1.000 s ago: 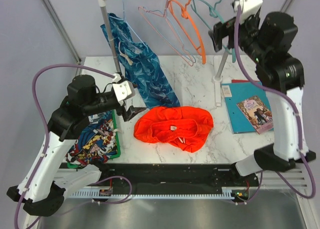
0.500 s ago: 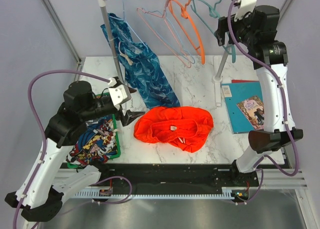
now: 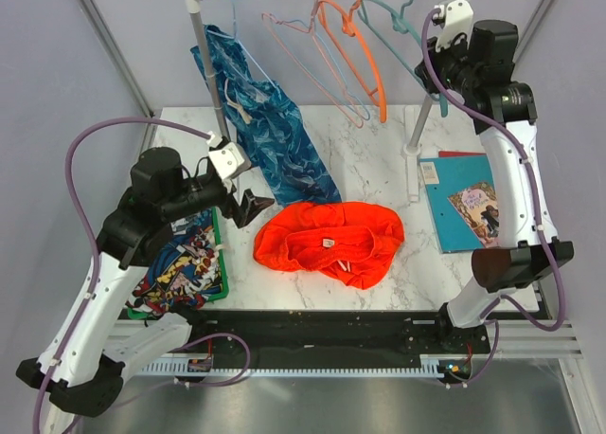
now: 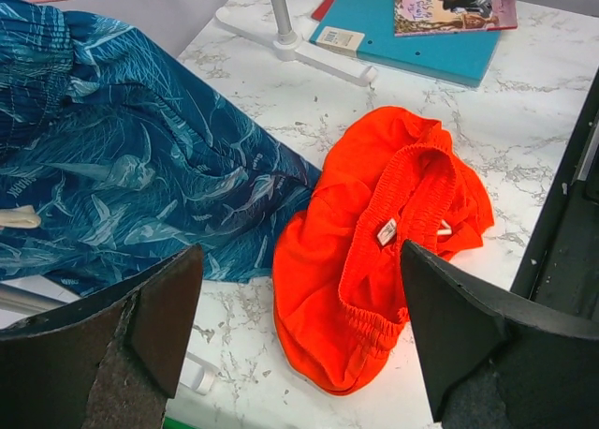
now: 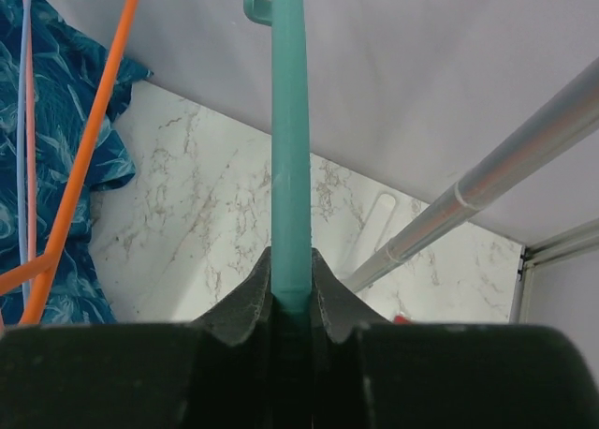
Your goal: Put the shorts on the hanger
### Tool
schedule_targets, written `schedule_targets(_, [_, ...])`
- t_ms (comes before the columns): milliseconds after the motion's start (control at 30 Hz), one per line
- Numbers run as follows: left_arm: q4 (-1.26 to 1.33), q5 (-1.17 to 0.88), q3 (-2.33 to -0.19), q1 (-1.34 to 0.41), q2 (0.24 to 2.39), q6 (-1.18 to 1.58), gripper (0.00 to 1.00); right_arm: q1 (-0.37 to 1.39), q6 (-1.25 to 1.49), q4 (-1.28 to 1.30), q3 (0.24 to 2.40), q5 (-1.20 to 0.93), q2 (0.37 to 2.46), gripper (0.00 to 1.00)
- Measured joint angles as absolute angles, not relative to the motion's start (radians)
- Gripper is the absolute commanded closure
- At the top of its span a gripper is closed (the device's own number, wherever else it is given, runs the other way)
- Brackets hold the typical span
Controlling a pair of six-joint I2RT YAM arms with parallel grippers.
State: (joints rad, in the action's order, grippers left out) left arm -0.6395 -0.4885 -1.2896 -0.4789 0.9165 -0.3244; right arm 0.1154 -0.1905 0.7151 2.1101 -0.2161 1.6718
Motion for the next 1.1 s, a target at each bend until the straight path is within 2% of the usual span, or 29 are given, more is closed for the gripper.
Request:
schedule_targets(533, [-0.625,-0.488,-1.289,-0.477,0.939,-0.31,0.09,0.114,-0.204,0.723,2.107,-0.231,1.538,1.0])
schedule_targets(1100, [-0.623,-0.488,-1.287,-0.477,0.96,-0.31,0.07,0.114,-0.224,0.934,1.893,-0.159,1.235,1.0])
